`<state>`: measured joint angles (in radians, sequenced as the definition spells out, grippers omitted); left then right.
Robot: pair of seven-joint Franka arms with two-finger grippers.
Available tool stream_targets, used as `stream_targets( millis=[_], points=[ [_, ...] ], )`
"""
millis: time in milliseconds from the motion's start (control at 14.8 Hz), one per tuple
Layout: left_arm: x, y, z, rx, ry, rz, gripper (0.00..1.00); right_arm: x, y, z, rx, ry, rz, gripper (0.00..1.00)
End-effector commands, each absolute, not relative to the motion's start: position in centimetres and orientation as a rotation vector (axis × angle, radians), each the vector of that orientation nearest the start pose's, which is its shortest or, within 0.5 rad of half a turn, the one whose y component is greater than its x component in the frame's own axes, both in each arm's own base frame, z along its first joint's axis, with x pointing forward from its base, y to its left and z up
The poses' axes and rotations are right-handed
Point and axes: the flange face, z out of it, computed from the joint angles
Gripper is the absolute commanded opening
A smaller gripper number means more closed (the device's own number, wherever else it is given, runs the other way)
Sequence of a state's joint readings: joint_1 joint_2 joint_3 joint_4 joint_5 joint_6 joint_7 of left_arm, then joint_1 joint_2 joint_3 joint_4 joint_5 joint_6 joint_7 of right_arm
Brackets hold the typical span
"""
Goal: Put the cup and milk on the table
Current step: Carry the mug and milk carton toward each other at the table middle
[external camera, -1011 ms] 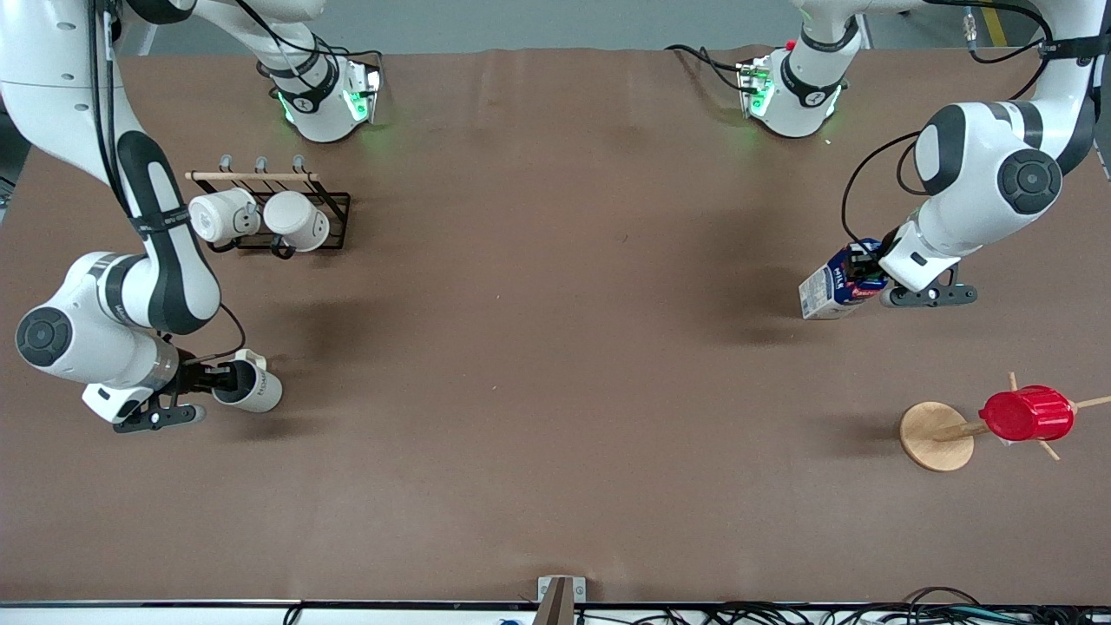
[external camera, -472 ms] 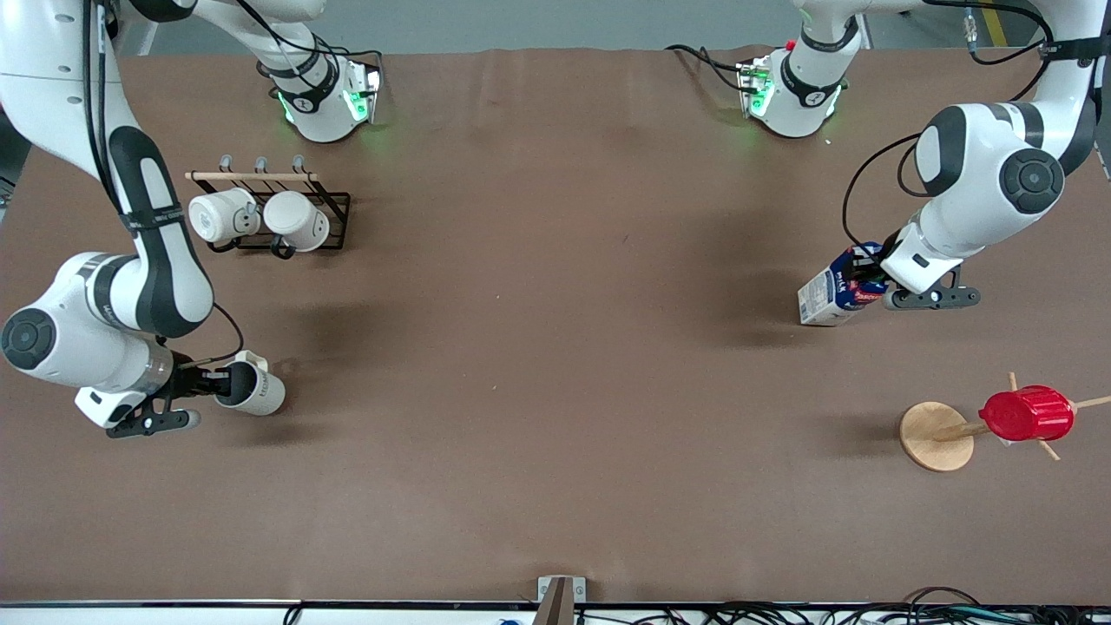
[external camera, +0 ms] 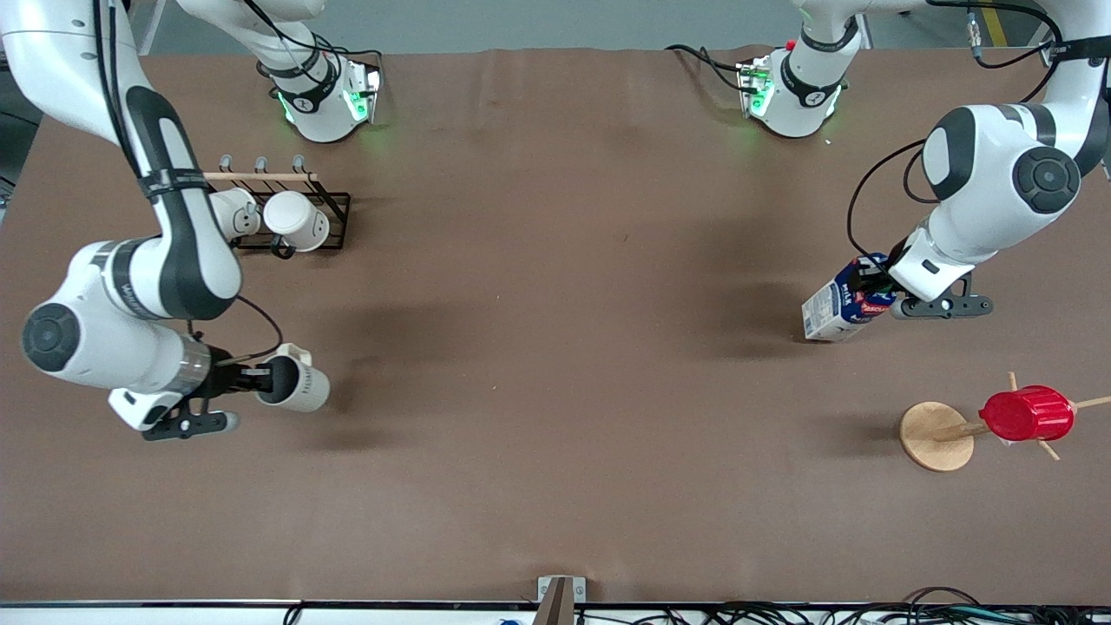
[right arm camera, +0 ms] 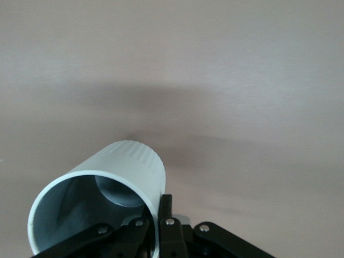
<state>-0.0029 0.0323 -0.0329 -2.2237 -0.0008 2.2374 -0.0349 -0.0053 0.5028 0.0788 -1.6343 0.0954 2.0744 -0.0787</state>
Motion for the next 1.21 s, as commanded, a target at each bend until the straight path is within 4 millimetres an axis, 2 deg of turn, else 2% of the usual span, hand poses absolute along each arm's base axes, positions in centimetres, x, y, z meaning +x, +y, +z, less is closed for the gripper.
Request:
stream_targets(
  millis=[0,202,404,539,674,809,944,1079,1146],
  points=[
    [55.0,-2.8,37.3,-3.129,0.053,-0.008,0.08,66.3,10.9,33.4,-3.005,-0.049,0.092,0.00],
    [58.0,-4.9,39.0,-3.130,0.102,0.030,0.07,65.5,16.7,34.5,-3.044,0.030,0.071,0.00],
    [60.2,-7.7,39.9,-3.128,0.153,0.049,0.07,65.1,19.1,34.7,-3.040,0.068,0.064,0.00],
    [61.2,-8.5,40.7,-3.130,0.167,0.013,0.07,64.4,22.0,34.9,-3.019,0.082,0.054,0.00],
    [61.8,-10.4,40.8,-3.133,0.205,0.002,0.07,63.1,26.2,34.7,-2.995,0.100,0.057,0.00],
    [62.6,-11.3,40.9,-3.134,0.201,-0.013,0.07,61.9,29.9,33.8,-2.985,0.113,0.048,0.00],
    [63.2,-12.5,41.0,-3.134,0.219,-0.013,0.06,60.1,34.1,31.9,-3.021,0.125,0.025,0.00],
    [63.9,-13.3,41.6,-3.133,0.234,0.012,0.05,58.6,37.2,29.3,-3.080,0.182,0.004,0.00],
    [64.1,-13.4,42.0,-3.132,0.235,0.033,0.04,58.4,38.6,28.9,-3.085,0.229,-0.011,0.00]
  ],
)
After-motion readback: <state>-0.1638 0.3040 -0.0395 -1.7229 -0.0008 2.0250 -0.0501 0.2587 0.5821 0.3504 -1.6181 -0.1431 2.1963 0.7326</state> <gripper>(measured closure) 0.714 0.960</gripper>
